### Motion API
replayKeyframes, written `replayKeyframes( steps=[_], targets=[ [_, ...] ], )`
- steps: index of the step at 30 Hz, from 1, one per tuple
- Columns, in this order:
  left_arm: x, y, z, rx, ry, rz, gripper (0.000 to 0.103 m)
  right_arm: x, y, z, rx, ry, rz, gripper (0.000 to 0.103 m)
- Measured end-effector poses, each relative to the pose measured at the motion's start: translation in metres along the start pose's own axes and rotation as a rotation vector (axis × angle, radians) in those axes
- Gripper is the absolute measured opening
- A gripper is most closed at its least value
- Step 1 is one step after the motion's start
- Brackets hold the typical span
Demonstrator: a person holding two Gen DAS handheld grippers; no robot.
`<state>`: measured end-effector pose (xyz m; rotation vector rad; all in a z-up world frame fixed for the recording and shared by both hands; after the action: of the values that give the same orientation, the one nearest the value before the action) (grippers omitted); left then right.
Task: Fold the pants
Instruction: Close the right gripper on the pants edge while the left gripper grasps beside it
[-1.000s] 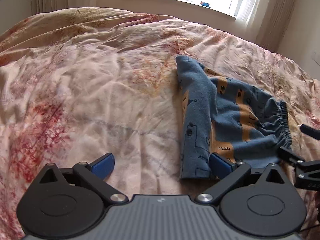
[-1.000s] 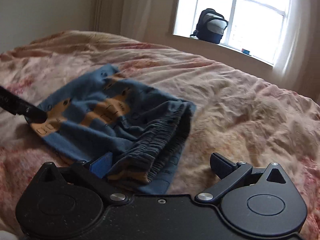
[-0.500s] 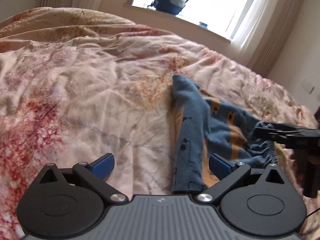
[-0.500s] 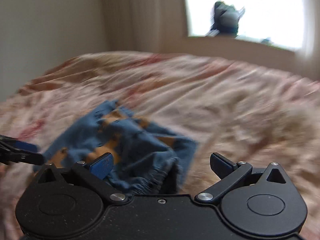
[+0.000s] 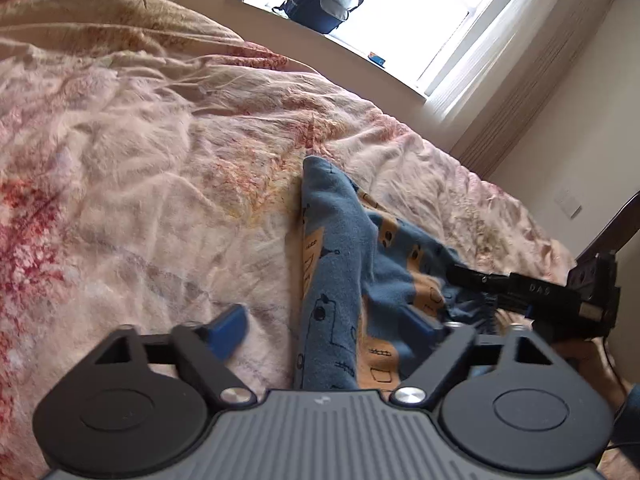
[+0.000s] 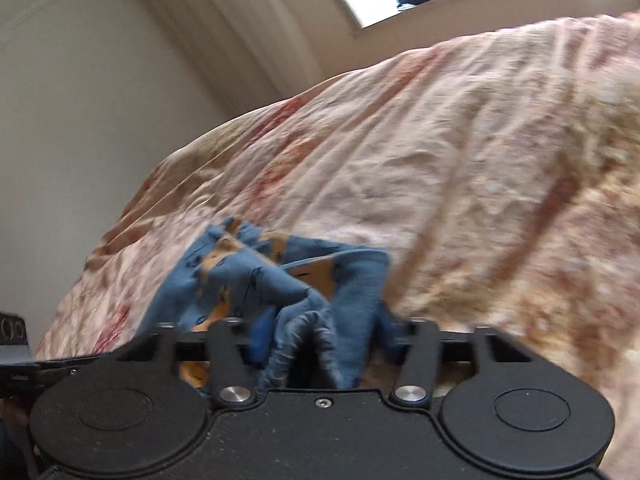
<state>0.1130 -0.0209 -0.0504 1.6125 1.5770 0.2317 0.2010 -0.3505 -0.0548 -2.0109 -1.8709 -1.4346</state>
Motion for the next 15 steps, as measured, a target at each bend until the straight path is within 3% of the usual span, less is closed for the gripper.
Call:
replayKeyframes(
  steps=[2, 4, 8, 12, 15],
  targets=[
    [0.0, 0.0, 0.001, 0.016, -0.016, -0.008, 0.063, 0.003, -0.003, -0.003, -0.014, -0.016, -0.009, 0.037],
    [-0.001, 0.0, 0.004, 0.057, -0.005, -0.006, 0.027, 0.014, -0.007, -0.005, -0.035, -0.065, -0.06, 0.032],
    [-0.002, -0.002, -0.001, 0.052, 0.003, -0.023, 0.019, 0.047, -0.015, -0.009, -0.077, -0.169, -0.218, 0.024],
    [-0.008, 0.004, -0.013, 0.03, 0.04, 0.001, 0.014, 0.087, -0.023, -0.013, -0.107, -0.27, -0.401, 0.021],
    [-0.008, 0.013, -0.032, -0.025, 0.027, -0.03, 0.014, 0.116, -0.021, -0.016, -0.112, -0.306, -0.504, 0.02]
  ],
)
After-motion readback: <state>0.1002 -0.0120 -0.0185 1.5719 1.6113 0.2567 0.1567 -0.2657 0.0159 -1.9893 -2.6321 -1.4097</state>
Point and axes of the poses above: each gripper's, at about its wrist camera, not at the fingertips, and z roughly the way its jaws point, x to its left, y to its top, the point moved 3 cm from there along z, roughly the way its jaws point, and after that the axes turned 6 degrees about z, right-handed, at the moved point
